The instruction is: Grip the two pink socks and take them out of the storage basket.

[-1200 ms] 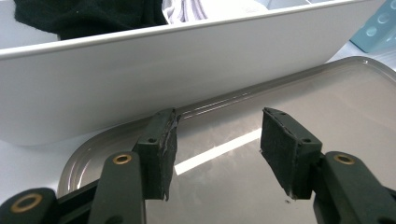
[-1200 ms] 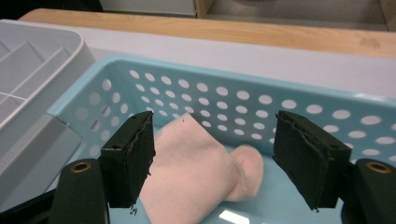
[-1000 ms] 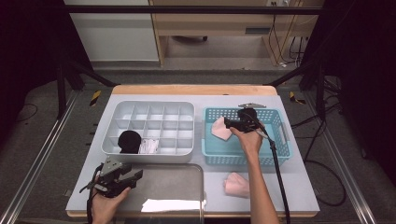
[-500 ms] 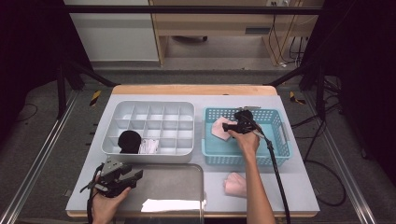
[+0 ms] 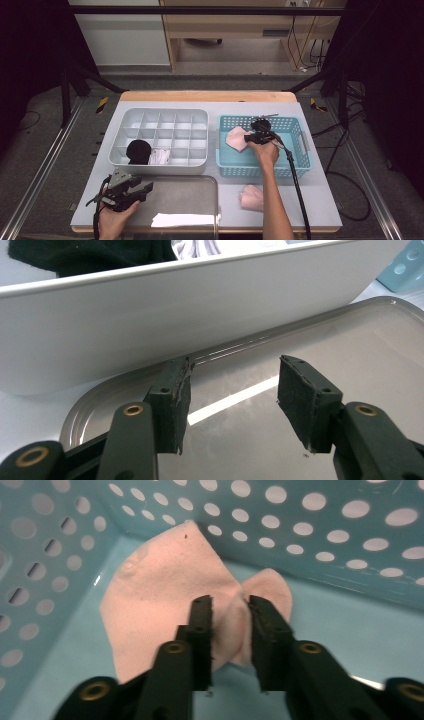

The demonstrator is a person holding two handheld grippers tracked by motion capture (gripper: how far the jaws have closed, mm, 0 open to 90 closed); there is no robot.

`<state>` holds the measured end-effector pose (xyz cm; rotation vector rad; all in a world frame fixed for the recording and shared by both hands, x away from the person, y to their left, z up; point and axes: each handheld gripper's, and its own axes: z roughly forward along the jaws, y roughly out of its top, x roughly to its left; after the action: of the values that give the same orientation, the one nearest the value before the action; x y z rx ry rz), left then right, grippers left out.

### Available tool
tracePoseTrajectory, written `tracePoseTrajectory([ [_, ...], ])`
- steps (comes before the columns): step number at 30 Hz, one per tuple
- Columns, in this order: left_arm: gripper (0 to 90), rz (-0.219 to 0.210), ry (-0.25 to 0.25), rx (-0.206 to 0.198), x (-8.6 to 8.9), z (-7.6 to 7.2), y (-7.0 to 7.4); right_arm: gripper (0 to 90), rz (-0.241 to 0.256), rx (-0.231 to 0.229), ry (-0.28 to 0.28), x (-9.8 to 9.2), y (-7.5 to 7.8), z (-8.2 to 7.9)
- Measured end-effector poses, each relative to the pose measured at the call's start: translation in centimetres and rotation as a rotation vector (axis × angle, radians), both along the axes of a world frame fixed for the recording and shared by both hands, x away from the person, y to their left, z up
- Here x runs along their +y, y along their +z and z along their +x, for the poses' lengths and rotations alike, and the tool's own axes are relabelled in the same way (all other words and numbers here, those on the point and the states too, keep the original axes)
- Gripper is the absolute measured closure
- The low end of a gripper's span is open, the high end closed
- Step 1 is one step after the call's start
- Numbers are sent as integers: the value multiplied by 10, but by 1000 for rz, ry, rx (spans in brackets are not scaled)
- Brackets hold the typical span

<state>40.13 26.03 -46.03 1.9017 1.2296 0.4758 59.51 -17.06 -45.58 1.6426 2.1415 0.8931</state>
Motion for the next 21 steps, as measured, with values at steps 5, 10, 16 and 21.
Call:
tracePoseTrajectory([
  [5, 462, -1, 0, -1, 0, 0, 0, 859, 21, -6, 12, -1, 5, -4],
  [10, 461, -1, -1, 0, -1, -1, 0, 864, 56, -64, 24, -3, 14, -9],
  [16, 461, 0, -3, -1, -1, -1, 0, 865, 85, -116, 57, -10, 30, -17],
  [21, 461, 1, -2, 0, -1, -1, 0, 865, 96, -187, 85, -15, 46, -29],
])
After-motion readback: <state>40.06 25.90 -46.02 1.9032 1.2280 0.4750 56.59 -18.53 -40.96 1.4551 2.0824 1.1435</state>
